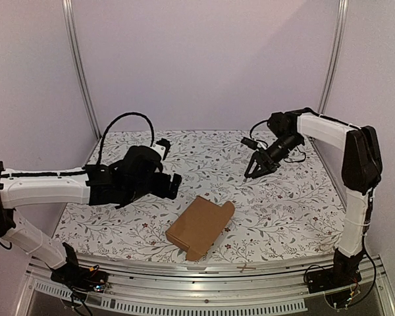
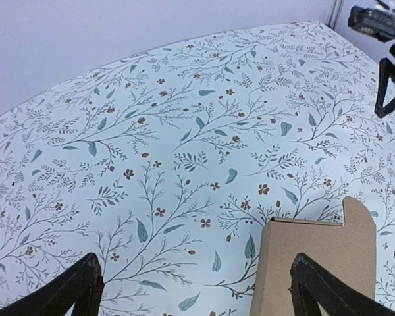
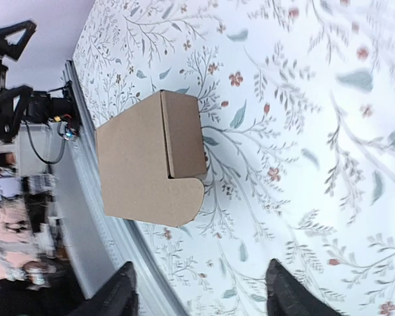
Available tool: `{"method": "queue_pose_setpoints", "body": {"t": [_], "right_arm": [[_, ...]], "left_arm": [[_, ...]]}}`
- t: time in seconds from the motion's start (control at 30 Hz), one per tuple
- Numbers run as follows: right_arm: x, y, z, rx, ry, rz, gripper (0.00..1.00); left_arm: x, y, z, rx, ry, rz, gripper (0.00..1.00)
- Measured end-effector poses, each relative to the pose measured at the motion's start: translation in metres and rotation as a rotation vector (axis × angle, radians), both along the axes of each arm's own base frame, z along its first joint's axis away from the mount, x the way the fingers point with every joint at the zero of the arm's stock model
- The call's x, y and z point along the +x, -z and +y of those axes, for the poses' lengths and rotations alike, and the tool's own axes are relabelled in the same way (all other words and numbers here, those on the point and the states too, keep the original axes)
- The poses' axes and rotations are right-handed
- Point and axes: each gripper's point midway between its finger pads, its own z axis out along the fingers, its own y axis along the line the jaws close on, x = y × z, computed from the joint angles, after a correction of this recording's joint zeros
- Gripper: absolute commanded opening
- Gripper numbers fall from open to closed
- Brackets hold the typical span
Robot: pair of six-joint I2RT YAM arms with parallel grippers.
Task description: Fold the paper box
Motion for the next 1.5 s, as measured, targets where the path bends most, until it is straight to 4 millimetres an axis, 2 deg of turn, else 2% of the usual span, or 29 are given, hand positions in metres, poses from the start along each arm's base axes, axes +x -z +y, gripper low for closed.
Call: {"method": "queue_pose_setpoints", "body": {"t": [0.1,0.13,0.2,0.27,0.33,0.37,0.4,0.47,0.53,0.67,0.77,0.97,1.13,1.4,1.5], "right_arm": [[0.008,-0.041,-0.012,-0.030,-0.012,-0.307,0.99],[0.013,-0.055,-0.019,-0.040,0.007,-0.459,0.99],[0.017,-0.076,-0.035,-0.073,0.084,-0.650,0.99],[0.020,-0.096,-0.043,-0.070,0.156,-0.752,0.99],[0.028,-0.107,-0.038,-0.043,0.159,-0.796,0.98],[0.033,-0.107,-0.032,-0.039,0.135,-0.811,0.93],[0.035,-0.103,-0.025,-0.046,0.104,-0.815,0.86],[0.029,-0.082,-0.007,-0.078,0.002,-0.798,0.72],[0.010,-0.054,0.016,-0.106,-0.125,-0.748,0.66],[-0.036,-0.003,0.047,-0.144,-0.330,-0.611,0.64],[-0.061,0.024,0.057,-0.169,-0.408,-0.512,0.64],[-0.074,0.049,0.058,-0.206,-0.447,-0.413,0.62],[-0.076,0.063,0.058,-0.230,-0.450,-0.366,0.60],[-0.079,0.073,0.056,-0.252,-0.437,-0.323,0.55],[-0.080,0.078,0.055,-0.261,-0.426,-0.296,0.48]], "left_arm": [[-0.003,-0.010,0.010,-0.033,-0.030,-0.018,0.99],[-0.003,-0.010,0.010,-0.036,-0.029,-0.016,0.99],[-0.007,-0.006,0.007,-0.029,-0.018,-0.007,0.93],[-0.013,0.003,0.002,-0.003,0.008,0.015,0.89],[-0.018,0.014,-0.001,0.027,0.030,0.046,0.84],[-0.021,0.022,-0.002,0.044,0.037,0.069,0.82],[-0.023,0.029,-0.003,0.061,0.047,0.097,0.80],[-0.026,0.040,-0.008,0.087,0.065,0.149,0.75],[-0.026,0.049,-0.018,0.105,0.080,0.197,0.75],[-0.028,0.071,-0.038,0.114,0.109,0.286,0.75],[-0.033,0.093,-0.046,0.115,0.122,0.358,0.75],[-0.041,0.124,-0.051,0.103,0.116,0.463,0.74],[-0.039,0.125,-0.061,0.054,0.112,0.478,0.73],[-0.038,0.128,-0.070,-0.003,0.097,0.495,0.68],[-0.038,0.129,-0.073,-0.027,0.096,0.500,0.67]]}}
